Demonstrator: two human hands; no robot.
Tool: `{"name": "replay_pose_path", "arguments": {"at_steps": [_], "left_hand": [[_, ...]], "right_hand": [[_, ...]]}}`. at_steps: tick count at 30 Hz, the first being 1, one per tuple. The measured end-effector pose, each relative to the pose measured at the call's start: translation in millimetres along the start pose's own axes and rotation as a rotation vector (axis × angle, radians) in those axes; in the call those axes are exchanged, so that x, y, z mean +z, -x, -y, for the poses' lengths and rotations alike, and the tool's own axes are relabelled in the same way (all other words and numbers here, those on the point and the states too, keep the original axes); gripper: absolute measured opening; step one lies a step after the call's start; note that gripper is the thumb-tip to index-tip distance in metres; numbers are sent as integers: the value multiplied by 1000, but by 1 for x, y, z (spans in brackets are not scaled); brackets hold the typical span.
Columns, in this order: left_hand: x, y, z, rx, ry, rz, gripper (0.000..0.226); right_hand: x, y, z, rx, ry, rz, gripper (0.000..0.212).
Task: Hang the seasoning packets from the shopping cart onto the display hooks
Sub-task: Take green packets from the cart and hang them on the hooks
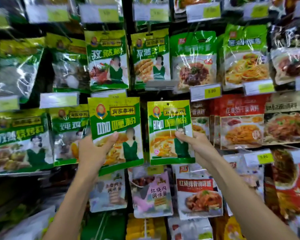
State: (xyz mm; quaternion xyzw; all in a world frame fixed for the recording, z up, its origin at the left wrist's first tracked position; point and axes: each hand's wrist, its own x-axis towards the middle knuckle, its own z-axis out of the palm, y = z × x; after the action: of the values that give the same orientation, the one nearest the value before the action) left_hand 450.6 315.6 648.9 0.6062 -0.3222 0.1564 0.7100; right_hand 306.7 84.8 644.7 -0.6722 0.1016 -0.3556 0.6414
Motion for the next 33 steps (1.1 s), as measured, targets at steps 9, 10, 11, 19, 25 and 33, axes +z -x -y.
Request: {"name": "replay_pose_path", "arguments": {"at_steps": [9, 10, 11, 19, 25, 33], "left_hand": [[-17, -11, 6, 12, -20, -33, 45], [-16, -11, 5, 9, -23, -29, 45], [-15, -11, 5, 4, -18, -22, 46], [5, -18, 3, 17, 15, 3, 23], [15, -29, 11, 25, 10, -27, 17], [16, -26, 10, 41, 21, -7, 16]], "right_hand": [[12, -38, 11, -26, -36, -8, 13], [11, -41, 9, -18, -34, -12, 13], [11, -44, 8, -7, -37, -16, 13], [23, -85, -1, 96, 26, -107, 50], [33, -115, -12, 90, 84, -213, 74], [39, -119, -18, 44, 281, -284, 57]]}}
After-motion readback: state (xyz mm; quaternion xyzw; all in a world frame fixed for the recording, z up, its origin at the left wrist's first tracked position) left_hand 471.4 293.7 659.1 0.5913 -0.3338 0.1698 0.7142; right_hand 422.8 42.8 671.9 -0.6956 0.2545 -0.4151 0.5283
